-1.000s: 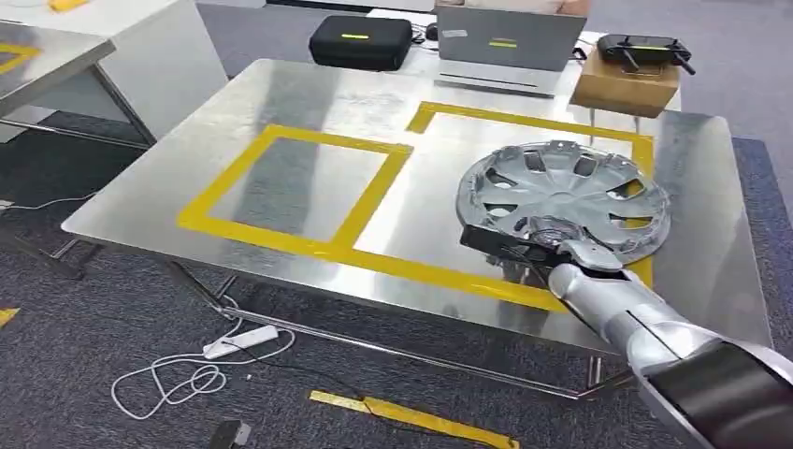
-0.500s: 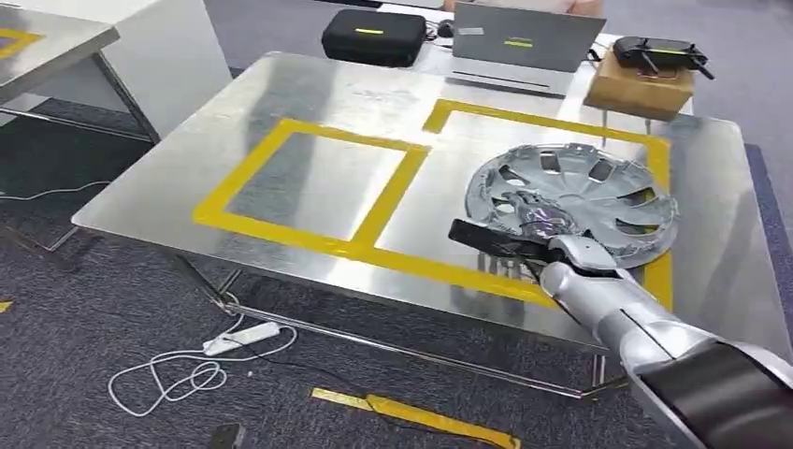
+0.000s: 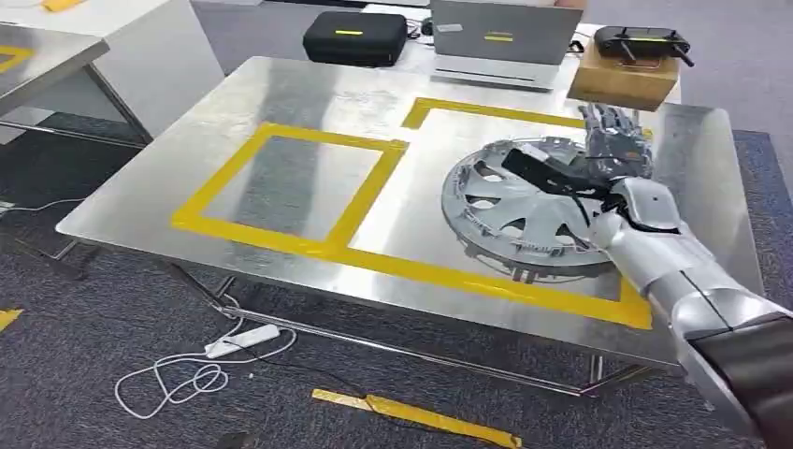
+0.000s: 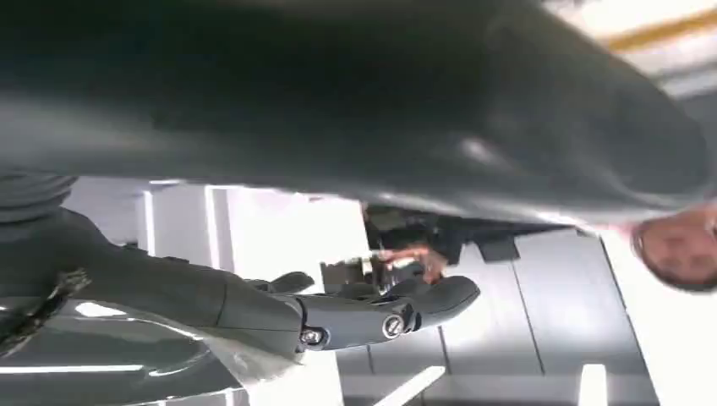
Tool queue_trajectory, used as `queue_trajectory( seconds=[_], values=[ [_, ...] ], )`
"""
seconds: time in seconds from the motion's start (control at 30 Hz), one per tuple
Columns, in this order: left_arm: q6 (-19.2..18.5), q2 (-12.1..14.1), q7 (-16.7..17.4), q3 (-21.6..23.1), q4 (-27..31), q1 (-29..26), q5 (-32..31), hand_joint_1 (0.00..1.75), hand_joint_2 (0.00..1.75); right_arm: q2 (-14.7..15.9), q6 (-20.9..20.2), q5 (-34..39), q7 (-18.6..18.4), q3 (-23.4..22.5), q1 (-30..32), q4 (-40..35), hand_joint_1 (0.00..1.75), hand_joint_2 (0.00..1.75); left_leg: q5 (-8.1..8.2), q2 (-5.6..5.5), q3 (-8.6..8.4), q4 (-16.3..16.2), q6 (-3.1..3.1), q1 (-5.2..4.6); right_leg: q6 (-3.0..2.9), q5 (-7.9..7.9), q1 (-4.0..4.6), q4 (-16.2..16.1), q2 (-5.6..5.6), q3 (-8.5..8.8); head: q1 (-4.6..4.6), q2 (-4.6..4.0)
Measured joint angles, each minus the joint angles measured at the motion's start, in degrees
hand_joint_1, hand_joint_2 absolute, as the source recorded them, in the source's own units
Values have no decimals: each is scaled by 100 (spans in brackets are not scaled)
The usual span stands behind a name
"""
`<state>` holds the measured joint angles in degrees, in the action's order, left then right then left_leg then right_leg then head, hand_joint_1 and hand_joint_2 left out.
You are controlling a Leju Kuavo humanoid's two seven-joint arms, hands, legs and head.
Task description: Take the parts from the cabinet and place them on the table.
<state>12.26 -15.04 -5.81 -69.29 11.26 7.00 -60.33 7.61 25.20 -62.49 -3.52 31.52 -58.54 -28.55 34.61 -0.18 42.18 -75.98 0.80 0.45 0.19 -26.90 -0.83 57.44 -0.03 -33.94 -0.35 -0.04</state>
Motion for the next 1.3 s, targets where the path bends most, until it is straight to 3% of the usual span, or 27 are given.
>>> queue_trajectory(
  seconds=[0.03, 0.07, 0.17, 0.2, 0.27, 0.33, 0.37, 0.43, 0.47, 0.5, 0.53, 0.57, 0.6, 0.67, 0.7, 0.73, 0.8, 0.87, 0.93, 0.97, 1.03, 1.07, 1.1, 1.17, 1.2, 1.23, 1.3],
  values=[
    [4, 0, 7, 0, 0, 3, -11, 0, 175, 37, -4, -24, -2, -28, -2, -68, 0, 0, -35, 0, 49, -95, -12, 0, -1, -1, 11, 1, 5, 7, 2, 0],
    [9, 0, 15, 2, 0, 12, -22, 0, 175, 66, -4, -33, -20, -37, -1, -135, 0, 0, -189, 0, -20, 51, -32, -2, -6, -5, 21, 6, 10, 11, 2, 0],
    [28, 4, 50, 2, 0, 20, -30, 0, 175, 122, 24, -63, -44, -94, -12, -312, 0, 0, -928, -1, -645, 1446, -181, -49, -2, -15, 48, 9, 22, 32, 2, 0],
    [31, 15, 57, 2, 0, 25, -35, 0, 175, 138, 99, -13, -24, -129, -14, -350, 0, 0, -850, 9, -733, 1575, -229, -69, 15, -21, 79, 12, 21, 13, 13, 0],
    [-31, 15, 57, 2, 0, 31, -41, 0, 175, 219, 431, 346, 156, -317, 96, -680, 0, 0, -827, -6, -726, 1701, -230, -80, 80, 7, 67, 13, 3, -37, 18, 0],
    [-245, 26, 68, -2, 0, 22, -70, 0, 175, 256, 689, 718, 365, -577, 293, -1256, 0, 0, -851, -13, -746, 1764, -261, -62, 134, 7, 79, -13, -10, -20, 11, 0],
    [-517, 24, -110, -4, 0, 22, 14, 0, 175, 275, 814, 875, 483, -739, 458, -1671, 0, 0, -881, 0, -781, 1819, -282, -26, 158, -67, 60, 37, -2, -81, 13, 0],
    [-1607, 42, -1126, -17, 0, 21, 255, 0, 175, 275, 1068, 1202, 859, -1037, 944, -2648, 0, 0, -887, -11, -789, 1829, -314, -14, 202, -431, 55, 644, -1, -331, 30, 0],
    [-1931, 42, -1444, -31, 0, 17, 317, 0, 175, 275, 1091, 1435, 1070, -1150, 1298, -3153, 0, 0, -883, -30, -797, 1829, -319, -10, 222, -642, 47, 1142, -1, -556, 37, 0],
    [-1972, 39, -1580, -46, 0, 12, 369, 0, 175, 271, 1082, 1705, 1275, -1219, 1652, -3648, 0, 0, -878, -44, -798, 1828, -323, -9, 239, -785, 40, 1553, -2, -763, 39, 0],
    [-1889, 31, -1591, -91, 0, -3, 437, 0, 175, 267, 1080, 2015, 1474, -1252, 2028, -4175, 0, 0, -873, -55, -800, 1825, -323, -8, 250, -804, 26, 1756, -3, -888, 42, 0],
    [-1798, 33, -1591, -129, 0, -33, 488, 0, 175, 262, 1084, 2325, 1660, -1292, 2388, -4712, 0, 0, -866, -61, -804, 1824, -318, -8, 256, -679, 14, 1655, -4, -863, 35, 0],
    [-1698, 37, -1558, -162, 0, -54, 538, 0, 175, 236, 1091, 2631, 1870, -1324, 2703, -5234, 0, 0, -854, -67, -809, 1819, -302, -8, 258, -451, 2, 1296, -6, -702, 33, 0],
    [-1470, 42, -1466, -249, 0, -64, 610, 0, 175, 161, 1091, 3293, 2329, -1355, 3268, -6181, 0, 0, -814, -73, -842, 1804, -246, -6, 267, 26, -24, 235, -26, -152, 35, 0],
    [-1346, 42, -1425, -293, 0, -62, 652, 0, 175, 113, 1100, 3612, 2574, -1351, 3543, -6591, 0, 0, -790, -81, -841, 1795, -208, -37, 269, -89, -4, 29, -31, -5, 44, 0],
    [-1231, 37, -1362, -328, 0, -59, 693, 0, 175, 42, 1111, 3815, 2773, -1335, 3823, -6954, 0, 0, -780, -91, -832, 1770, -181, -48, 194, -65, 9, -12, -2, 37, 39, 0],
    [-1002, 35, -1246, -434, 0, -67, 756, 0, 175, -68, 1150, 4139, 3245, -1298, 4405, -7615, 0, 0, -784, -89, -856, 1795, -144, -35, 134, -83, 31, 14, -5, 35, 42, 0],
    [-666, 31, -1141, -515, 0, -62, 809, 0, 175, -173, 1150, 4303, 3601, -1194, 4910, -8177, 0, 0, -699, -79, -873, 1750, -70, -21, 50, -63, -9, -24, -19, 77, 43, 0],
    [-141, 9, -1048, -581, 0, -62, 815, 0, 175, -210, 1180, 4374, 3842, -1065, 5351, -8626, 0, 0, -315, -31, -674, 1225, -20, -19, -25, -91, -6, -24, -34, 99, 20, 0],
    [115, 2, -983, -608, 0, -67, 811, 0, 175, -230, 1215, 4378, 3900, -987, 5588, -8791, 0, 0, -34, -21, -442, 672, -3, -12, -41, -98, 4, -23, -35, 101, 15, 0],
    [361, -9, -925, -669, 0, -85, 809, 0, 175, -245, 1253, 4378, 3952, -870, 5901, -9047, 0, 0, 193, -21, -162, 5, -1, -12, -46, -101, 19, -20, -30, 99, 13, 0],
    [422, -13, -892, -689, 0, -89, 798, 0, 175, -245, 1266, 4374, 3974, -839, 6005, -9139, 0, 0, 114, -21, -191, 33, -15, -13, -46, -101, 29, -19, -20, 105, 20, 0],
    [540, -24, -839, -697, 0, -85, 765, 0, 175, -247, 1277, 4354, 4009, -808, 6103, -9243, 0, 0, -81, -21, -329, 304, -42, -15, -46, -102, 39, -18, -13, 110, 18, 0],
    [792, -46, -714, -697, 0, -74, 682, 0, 175, -258, 1305, 4339, 4070, -734, 6252, -9407, 0, 0, -558, -22, -850, 1302, -128, -32, -45, -102, 65, -18, 2, 138, 20, 0],
    [958, -48, -601, -695, 0, -66, 621, 0, 175, -262, 1323, 4339, 4111, -686, 6330, -9486, 0, 0, -599, -23, -1050, 1705, -188, -56, -38, -106, 73, -18, 3, 141, 24, 0],
    [1107, -70, -516, -695, 0, -54, 575, 0, 175, -265, 1344, 4345, 4146, -640, 6414, -9560, 0, 0, -575, -16, -1085, 1797, -183, -57, -6, -116, 106, 8, 10, 118, 26, 0],
    [1248, -94, -466, -695, 0, -56, 571, 0, 175, -265, 1406, 4358, 4181, -548, 6555, -9658, 0, 0, -579, -19, -1063, 1781, -197, -83, 54, -101, 76, -2, -1, 112, 24, 0]
  ],
)
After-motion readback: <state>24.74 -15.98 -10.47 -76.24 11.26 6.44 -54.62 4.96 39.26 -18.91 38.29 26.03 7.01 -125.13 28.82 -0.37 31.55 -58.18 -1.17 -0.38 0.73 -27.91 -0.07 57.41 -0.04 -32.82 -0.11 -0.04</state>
